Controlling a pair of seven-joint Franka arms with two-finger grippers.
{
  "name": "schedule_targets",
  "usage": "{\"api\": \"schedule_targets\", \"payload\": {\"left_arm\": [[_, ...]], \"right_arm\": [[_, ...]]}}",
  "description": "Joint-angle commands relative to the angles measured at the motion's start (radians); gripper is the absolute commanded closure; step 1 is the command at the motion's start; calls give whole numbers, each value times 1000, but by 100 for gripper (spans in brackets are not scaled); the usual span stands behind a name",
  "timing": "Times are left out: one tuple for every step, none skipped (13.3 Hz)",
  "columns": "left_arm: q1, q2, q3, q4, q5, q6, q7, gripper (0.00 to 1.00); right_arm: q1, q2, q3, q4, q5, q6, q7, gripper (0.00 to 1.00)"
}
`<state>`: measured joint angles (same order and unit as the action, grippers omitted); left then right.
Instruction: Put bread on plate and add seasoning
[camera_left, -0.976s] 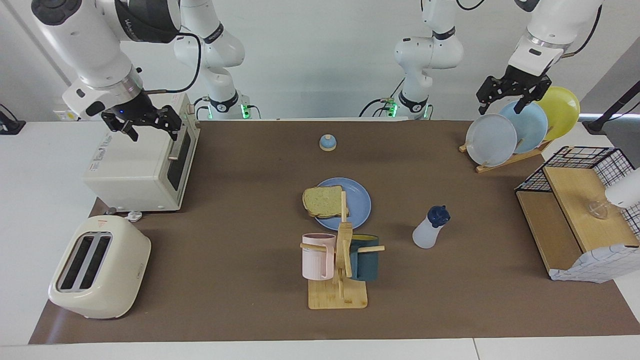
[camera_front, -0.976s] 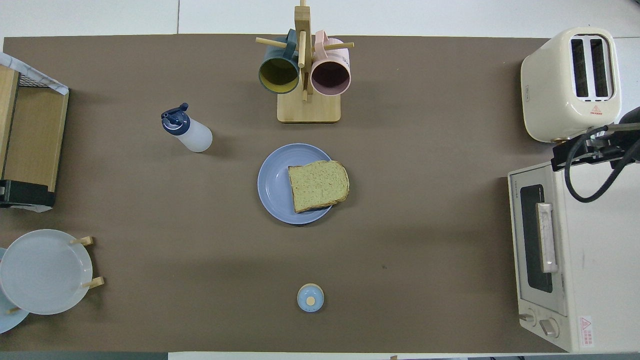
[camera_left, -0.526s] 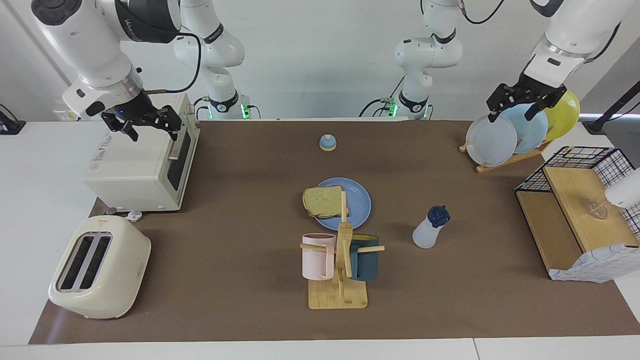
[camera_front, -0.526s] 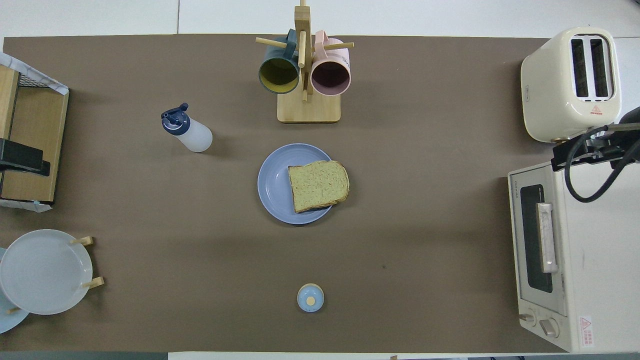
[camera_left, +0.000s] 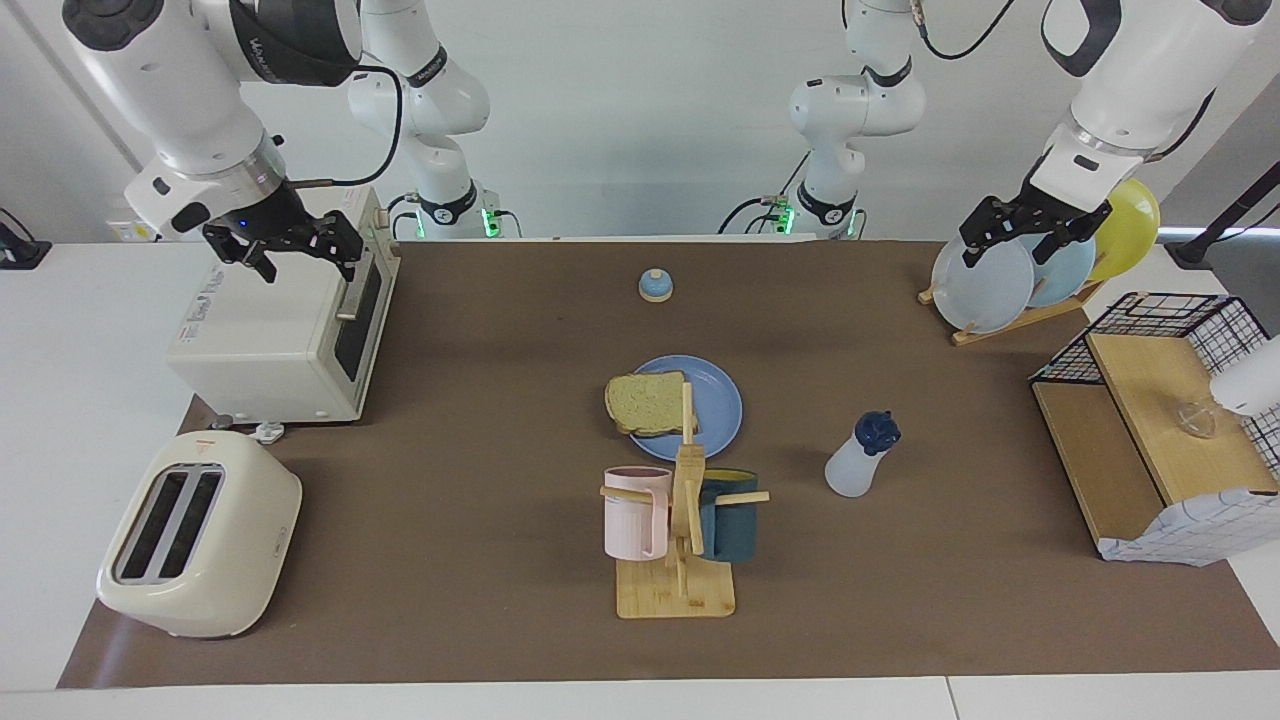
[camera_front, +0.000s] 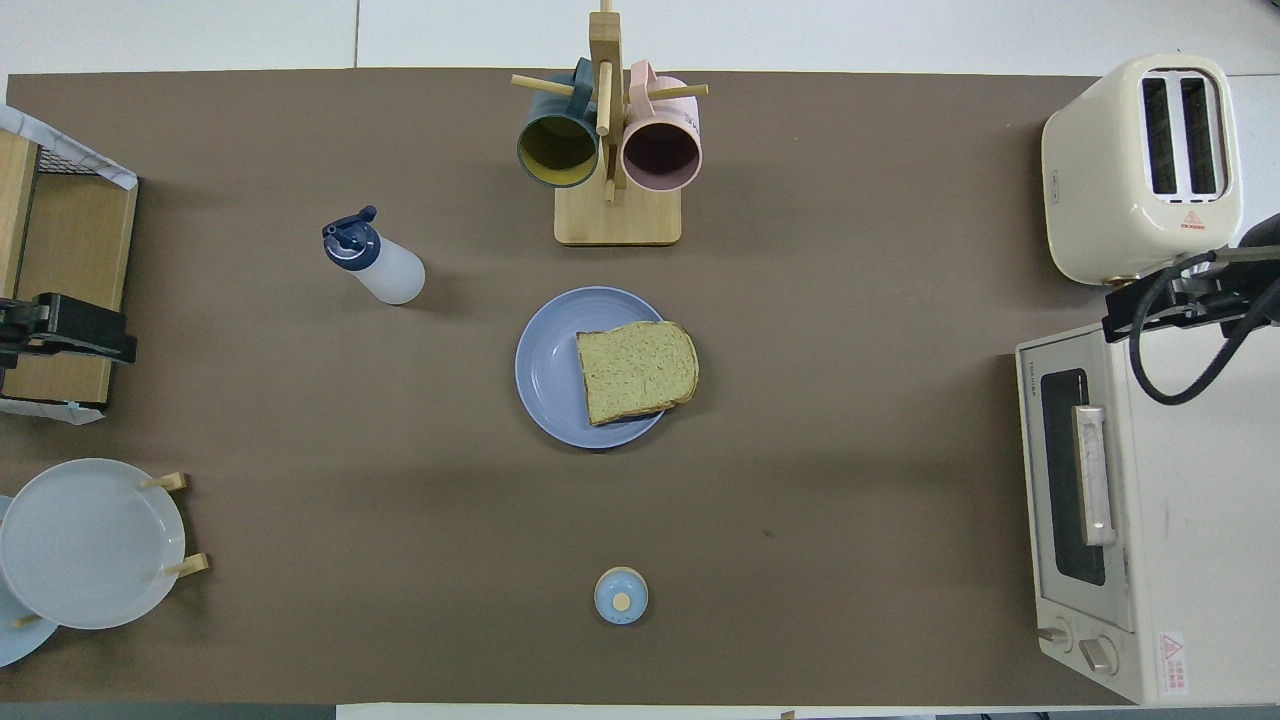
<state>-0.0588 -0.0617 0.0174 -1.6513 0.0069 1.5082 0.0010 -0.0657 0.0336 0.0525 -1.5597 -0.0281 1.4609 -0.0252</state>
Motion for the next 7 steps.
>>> {"api": "schedule_targets", "payload": {"left_arm": [[17, 26, -13, 68, -15, -54, 11, 0], [14, 31, -11, 96, -16, -58, 11, 0], [10, 29, -8, 97, -16, -56, 10, 0], [10, 28, -10, 96, -16, -57, 11, 0], [11, 28, -11, 96, -16, -54, 13, 0], [17, 28, -13, 96, -16, -51, 13, 0], [20, 28, -14, 94, -16, -49, 14, 0]], "right_arm": [[-10, -3, 6, -2, -1, 3, -21, 0], [-10, -3, 6, -2, -1, 3, -21, 0], [-10, -3, 6, -2, -1, 3, -21, 0], [-10, -3, 6, -2, -1, 3, -21, 0], [-10, -3, 6, -2, -1, 3, -21, 0], [-10, -3, 6, -2, -1, 3, -21, 0], [-10, -3, 6, -2, -3, 3, -21, 0]]}}
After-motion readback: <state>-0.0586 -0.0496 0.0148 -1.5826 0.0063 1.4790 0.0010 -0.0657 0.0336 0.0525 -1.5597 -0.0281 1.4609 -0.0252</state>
